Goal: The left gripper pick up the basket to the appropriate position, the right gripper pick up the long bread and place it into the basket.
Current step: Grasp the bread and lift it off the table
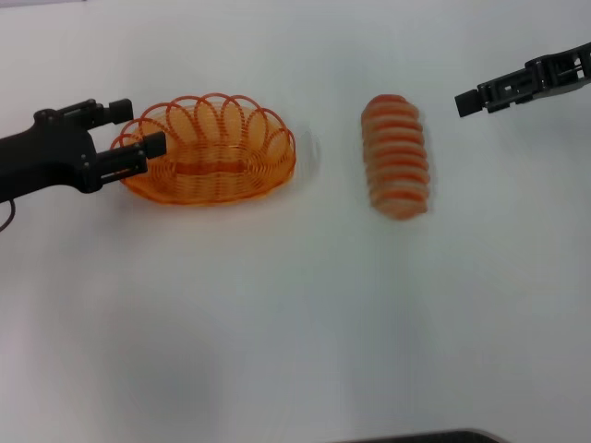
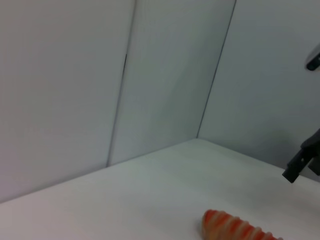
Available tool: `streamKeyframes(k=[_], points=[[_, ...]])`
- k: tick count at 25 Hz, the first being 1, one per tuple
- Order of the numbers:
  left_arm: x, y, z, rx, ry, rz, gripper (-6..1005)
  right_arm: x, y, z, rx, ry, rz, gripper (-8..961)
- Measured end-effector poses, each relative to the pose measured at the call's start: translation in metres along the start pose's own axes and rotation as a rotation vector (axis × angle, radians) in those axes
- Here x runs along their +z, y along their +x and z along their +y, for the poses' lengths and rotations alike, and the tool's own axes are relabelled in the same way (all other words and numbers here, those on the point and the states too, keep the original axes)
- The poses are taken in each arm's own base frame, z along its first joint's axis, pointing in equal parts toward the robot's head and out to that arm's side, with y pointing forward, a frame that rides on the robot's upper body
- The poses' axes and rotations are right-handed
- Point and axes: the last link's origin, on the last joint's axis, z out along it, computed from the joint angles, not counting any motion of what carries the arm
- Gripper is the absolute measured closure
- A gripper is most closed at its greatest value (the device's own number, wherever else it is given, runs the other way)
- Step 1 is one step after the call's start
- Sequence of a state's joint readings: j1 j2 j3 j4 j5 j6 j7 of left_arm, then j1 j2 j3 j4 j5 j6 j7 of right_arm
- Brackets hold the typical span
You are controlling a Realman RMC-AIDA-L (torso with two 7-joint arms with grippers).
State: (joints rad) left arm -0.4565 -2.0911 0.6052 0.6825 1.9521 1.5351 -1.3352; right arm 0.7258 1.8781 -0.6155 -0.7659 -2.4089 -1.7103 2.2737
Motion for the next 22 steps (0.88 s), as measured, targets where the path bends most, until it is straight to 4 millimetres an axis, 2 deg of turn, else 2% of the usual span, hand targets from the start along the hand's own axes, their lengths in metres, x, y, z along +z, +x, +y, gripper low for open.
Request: streamKeyframes(k=[4,10,16,22], points=[[0.0,-0.005,0.002,0.004,-0.002,-0.009,282,0.005,-0.013,0.006,0.077,0.074,0.095,99],[-0.001,-0.014,0.005,-0.003,0.001,-0.015,283,0.031,-0.036,0.015,0.135,0.165,0.132,99],[-0.004,-0.019,0.008,-0.022,0.011,-0.011,283,0.062,-0.043,0.019,0.128,0.248,0.164,99],[-0.004,-0.024,0.01,-0.034,0.015,-0.015,283,0.083,-0.049,0.02,0.107,0.302,0.183,99]])
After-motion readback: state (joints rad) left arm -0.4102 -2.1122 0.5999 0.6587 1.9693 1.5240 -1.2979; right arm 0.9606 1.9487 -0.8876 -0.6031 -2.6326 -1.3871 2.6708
